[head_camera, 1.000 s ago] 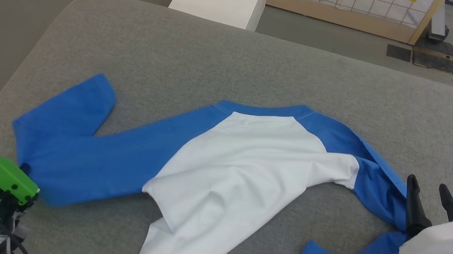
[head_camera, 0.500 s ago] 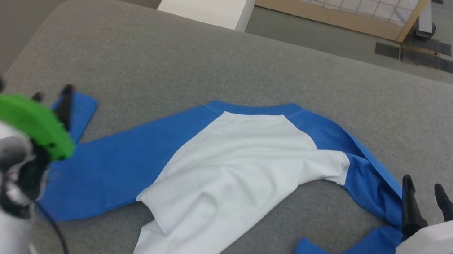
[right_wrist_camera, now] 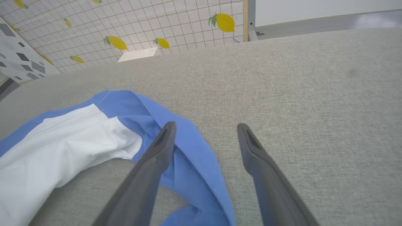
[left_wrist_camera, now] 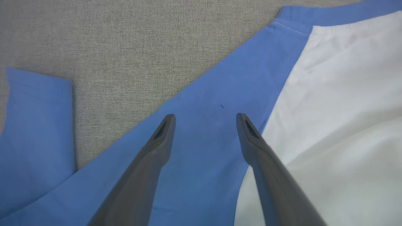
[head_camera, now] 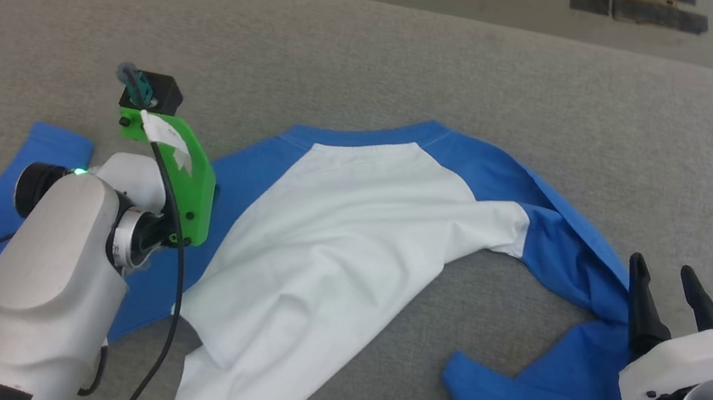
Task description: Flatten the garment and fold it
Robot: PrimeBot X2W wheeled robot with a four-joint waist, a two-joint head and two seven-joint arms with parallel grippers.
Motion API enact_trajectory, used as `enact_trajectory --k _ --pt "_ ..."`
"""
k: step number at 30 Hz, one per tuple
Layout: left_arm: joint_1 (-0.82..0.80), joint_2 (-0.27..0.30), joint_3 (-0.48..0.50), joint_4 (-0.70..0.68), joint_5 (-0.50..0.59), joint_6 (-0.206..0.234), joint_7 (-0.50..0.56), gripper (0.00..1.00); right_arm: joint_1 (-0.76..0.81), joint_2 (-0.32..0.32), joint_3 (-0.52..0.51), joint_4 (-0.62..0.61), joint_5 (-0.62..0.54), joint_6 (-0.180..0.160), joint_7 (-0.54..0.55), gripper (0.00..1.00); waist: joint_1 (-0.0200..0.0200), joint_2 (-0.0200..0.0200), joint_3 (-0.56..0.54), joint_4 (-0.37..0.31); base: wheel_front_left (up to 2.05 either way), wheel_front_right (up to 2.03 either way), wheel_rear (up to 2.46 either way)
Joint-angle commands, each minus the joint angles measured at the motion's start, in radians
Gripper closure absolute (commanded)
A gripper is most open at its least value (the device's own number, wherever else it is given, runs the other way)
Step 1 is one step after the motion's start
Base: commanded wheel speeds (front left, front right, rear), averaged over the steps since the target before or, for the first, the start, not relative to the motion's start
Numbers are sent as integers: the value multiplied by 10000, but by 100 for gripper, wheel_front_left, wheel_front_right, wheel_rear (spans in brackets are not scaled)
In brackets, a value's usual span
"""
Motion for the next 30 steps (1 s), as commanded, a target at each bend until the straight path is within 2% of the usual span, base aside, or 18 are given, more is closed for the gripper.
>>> enact_trajectory --k 1,7,15,16,17,21,30 --pt "-205 136 -44 240 70 48 199 0 -135 7 2 -48 9 -13 -53 0 0 66 401 -375 0 0 0" --pt "-345 296 -346 987 304 23 482 0 -201 7 0 -54 38 -13 -127 0 0 66 707 -495 0 0 0" --pt "-120 34 -688 1899 161 -146 821 0 -423 7 4 -50 25 -13 -142 0 0 66 927 -417 0 0 0" --pt "-89 -27 -665 1962 79 -146 850 17 -443 7 4 -52 25 -13 -147 0 0 66 941 -404 0 0 0" --pt "-56 -103 -623 2022 -22 -146 824 98 -466 7 8 -51 28 -13 -155 0 0 66 958 -387 0 0 0" --pt "5 -273 -482 2170 -343 -212 723 100 -504 7 -2 -43 29 -13 -182 0 0 66 999 -308 0 0 0" --pt "-98 -538 262 1854 -1126 -284 -406 100 -486 7 -22 68 -35 -13 -186 0 0 66 800 -80 0 0 0"
